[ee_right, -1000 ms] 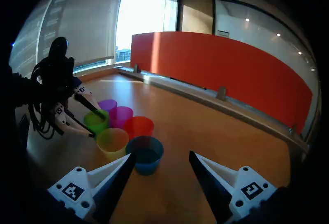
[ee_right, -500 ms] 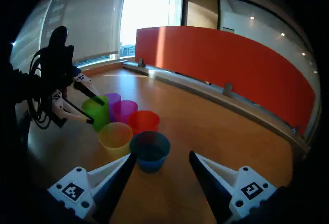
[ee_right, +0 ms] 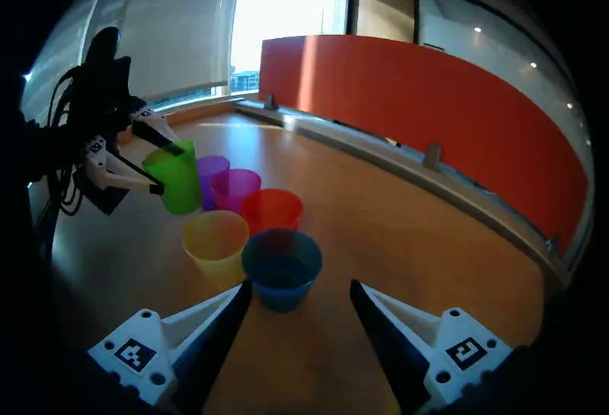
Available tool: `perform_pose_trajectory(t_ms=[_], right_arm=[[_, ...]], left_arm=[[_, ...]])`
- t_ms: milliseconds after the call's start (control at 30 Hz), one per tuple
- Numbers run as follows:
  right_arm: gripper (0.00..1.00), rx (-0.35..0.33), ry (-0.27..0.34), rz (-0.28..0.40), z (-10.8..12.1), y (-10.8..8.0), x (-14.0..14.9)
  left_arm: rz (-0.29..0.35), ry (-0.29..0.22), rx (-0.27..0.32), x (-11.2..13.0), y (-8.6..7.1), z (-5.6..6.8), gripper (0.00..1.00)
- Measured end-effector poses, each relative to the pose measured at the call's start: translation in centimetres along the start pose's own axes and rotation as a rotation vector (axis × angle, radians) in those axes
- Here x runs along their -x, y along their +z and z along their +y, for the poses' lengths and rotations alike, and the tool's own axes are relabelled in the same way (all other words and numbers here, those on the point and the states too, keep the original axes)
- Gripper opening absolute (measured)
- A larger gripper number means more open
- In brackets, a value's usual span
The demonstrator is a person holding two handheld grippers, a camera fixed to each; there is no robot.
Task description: Pour water
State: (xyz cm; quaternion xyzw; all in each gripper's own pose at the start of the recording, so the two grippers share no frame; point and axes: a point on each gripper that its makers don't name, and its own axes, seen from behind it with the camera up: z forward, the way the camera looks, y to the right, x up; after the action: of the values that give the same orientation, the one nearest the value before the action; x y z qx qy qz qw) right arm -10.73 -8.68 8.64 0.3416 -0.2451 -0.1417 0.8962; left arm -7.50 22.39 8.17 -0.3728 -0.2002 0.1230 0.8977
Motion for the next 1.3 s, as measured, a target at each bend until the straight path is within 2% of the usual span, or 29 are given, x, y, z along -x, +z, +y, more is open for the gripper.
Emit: perform_pose_trajectory(t_ms=[567, 1300], right_arm=[[1.0, -0.042, -0.06, -0.053, -0.7, 1.3, 1.0], [1.0, -0.077, -0.068, -0.059, -1.7, 4.3, 0.5]], left_arm=[[0.087, -0.018, -0.046, -2.6, -2.4, -0.8, 0.85], [0.105, -0.013, -0.051, -3.5, -4.6, -0.4, 0.85]])
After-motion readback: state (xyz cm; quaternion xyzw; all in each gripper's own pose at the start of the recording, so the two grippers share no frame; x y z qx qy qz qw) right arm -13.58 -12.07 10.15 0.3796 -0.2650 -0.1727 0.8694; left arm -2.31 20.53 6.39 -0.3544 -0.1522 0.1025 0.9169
